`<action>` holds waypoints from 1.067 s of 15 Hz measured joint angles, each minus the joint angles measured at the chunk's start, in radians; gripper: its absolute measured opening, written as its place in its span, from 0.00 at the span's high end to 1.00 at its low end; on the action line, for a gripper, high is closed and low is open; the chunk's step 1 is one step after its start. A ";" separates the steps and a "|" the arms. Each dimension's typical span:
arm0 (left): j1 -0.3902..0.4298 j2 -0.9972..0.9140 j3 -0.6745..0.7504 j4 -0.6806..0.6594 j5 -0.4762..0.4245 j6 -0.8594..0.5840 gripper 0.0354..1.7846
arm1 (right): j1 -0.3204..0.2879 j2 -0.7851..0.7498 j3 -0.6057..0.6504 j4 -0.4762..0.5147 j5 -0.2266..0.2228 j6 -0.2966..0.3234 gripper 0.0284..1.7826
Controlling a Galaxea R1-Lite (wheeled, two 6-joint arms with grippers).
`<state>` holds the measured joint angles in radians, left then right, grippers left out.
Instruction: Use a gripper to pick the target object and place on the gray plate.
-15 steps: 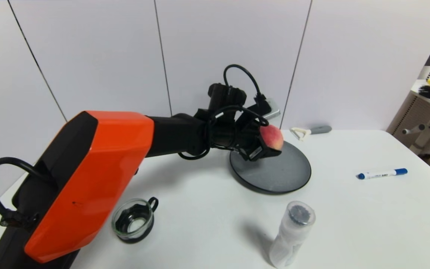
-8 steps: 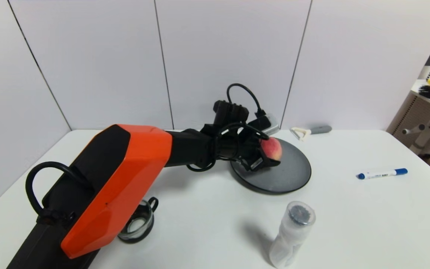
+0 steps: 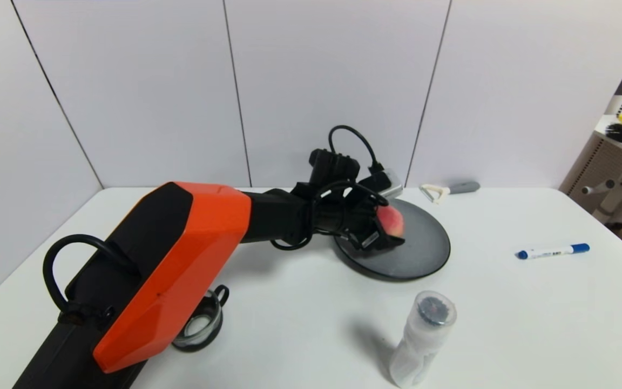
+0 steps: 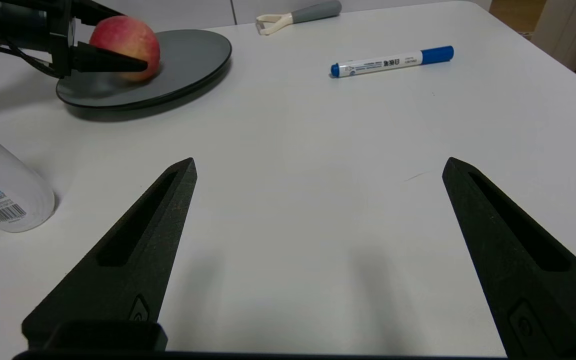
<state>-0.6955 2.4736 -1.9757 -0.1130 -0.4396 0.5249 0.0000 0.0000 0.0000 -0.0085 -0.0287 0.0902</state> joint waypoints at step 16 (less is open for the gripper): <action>0.123 -0.721 0.531 0.427 0.062 0.090 0.06 | 0.000 0.000 0.000 0.000 -0.001 0.000 0.05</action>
<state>-0.5728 1.7526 -1.4447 0.3136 -0.3774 0.6147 0.0000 0.0000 0.0000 -0.0085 -0.0294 0.0902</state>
